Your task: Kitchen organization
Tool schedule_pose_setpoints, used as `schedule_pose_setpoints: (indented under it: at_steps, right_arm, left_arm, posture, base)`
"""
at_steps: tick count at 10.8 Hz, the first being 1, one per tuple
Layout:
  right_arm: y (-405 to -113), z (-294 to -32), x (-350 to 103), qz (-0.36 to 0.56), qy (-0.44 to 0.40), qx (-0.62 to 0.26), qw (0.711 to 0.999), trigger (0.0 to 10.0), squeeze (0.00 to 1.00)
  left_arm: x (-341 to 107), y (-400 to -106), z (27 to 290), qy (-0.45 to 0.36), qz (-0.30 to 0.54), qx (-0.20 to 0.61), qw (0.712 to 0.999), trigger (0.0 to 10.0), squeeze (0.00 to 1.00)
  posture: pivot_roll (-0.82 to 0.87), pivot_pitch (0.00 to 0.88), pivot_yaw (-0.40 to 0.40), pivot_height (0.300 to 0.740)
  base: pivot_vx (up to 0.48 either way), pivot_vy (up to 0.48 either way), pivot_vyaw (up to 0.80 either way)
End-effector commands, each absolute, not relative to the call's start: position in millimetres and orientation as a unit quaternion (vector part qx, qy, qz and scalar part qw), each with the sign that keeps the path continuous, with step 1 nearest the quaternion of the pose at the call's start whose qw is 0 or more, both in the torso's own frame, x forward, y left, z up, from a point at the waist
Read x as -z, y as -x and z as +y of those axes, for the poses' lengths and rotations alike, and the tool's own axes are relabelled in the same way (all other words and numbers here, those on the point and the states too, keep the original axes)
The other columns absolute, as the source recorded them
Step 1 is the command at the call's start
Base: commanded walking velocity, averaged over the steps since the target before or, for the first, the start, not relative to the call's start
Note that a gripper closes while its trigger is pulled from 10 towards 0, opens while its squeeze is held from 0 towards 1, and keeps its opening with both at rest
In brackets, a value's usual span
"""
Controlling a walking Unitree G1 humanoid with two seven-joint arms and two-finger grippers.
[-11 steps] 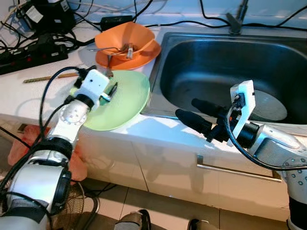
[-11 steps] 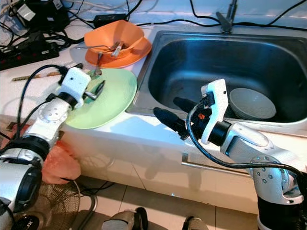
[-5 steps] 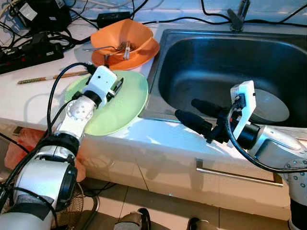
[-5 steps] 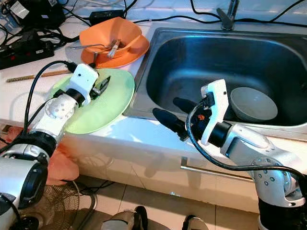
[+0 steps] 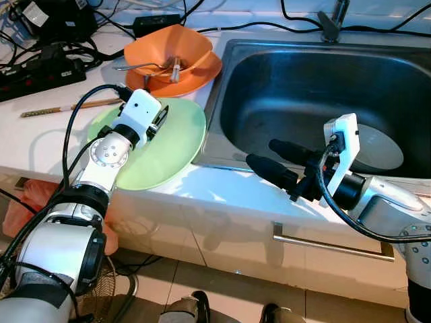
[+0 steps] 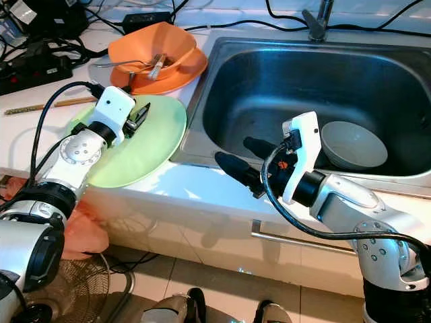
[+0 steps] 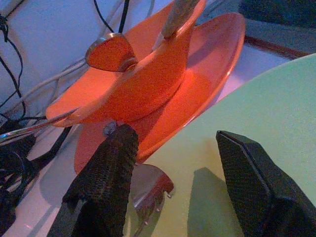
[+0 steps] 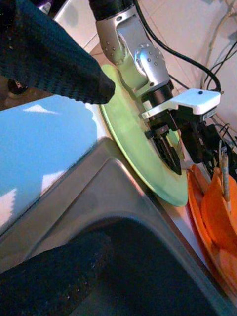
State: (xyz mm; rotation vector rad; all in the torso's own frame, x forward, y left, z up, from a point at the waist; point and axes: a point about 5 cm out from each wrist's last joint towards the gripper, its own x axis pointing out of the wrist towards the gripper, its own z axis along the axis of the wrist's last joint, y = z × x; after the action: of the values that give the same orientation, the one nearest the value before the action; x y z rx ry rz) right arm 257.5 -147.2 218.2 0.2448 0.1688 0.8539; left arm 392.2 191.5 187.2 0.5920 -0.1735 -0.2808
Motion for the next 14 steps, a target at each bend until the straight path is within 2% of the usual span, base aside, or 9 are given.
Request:
schedule_pose_setpoints:
  at_steps: [1,3,7,8,9,10,14]
  right_arm:
    - [-257,-147,-221,0.079,-0.119,-0.416,0.898,10.0,0.00]
    - [-257,-147,-221,0.079,-0.118,-0.417,0.898,10.0,0.00]
    - [-258,-147,-220,0.080,-0.119,-0.417,0.898,10.0,0.00]
    - [-258,-147,-220,0.080,-0.119,-0.416,0.898,10.0,0.00]
    - [-259,-147,-220,0.080,-0.120,-0.415,0.898,10.0,0.00]
    - [-259,-147,-220,0.080,-0.120,-0.415,0.898,10.0,0.00]
    - [-261,-147,-219,0.079,-0.120,-0.416,0.898,10.0,0.00]
  left_arm:
    - [-151,-382,203,-0.304,-0.009,0.144,0.942,10.0,0.00]
    - [-148,-381,209,-0.322,0.006,0.135,0.937,10.0,0.00]
    - [-152,-383,209,-0.292,0.011,0.133,0.947,10.0,0.00]
    - [-153,-384,213,-0.275,0.022,0.122,0.953,9.4,0.00]
    - [-153,-384,215,-0.265,0.029,0.120,0.956,7.0,0.00]
    - [-152,-384,215,-0.255,0.039,0.125,0.958,0.0,0.00]
    - [-154,-386,214,-0.222,0.057,0.140,0.963,0.0,0.00]
  posture:
    - [-0.04,0.198,0.103,0.740]
    - [-0.03,0.195,0.104,0.740]
    - [-0.03,0.192,0.105,0.740]
    - [-0.03,0.192,0.106,0.740]
    - [-0.03,0.192,0.106,0.740]
    - [-0.03,0.192,0.107,0.740]
    - [-0.02,0.186,0.110,0.740]
  base:
    - [0.000,0.000,0.00]
    - [0.000,0.000,0.00]
    - [0.000,0.000,0.00]
    - [0.000,0.000,0.00]
    - [0.000,0.000,0.00]
    - [0.000,0.000,0.00]
    - [0.000,0.000,0.00]
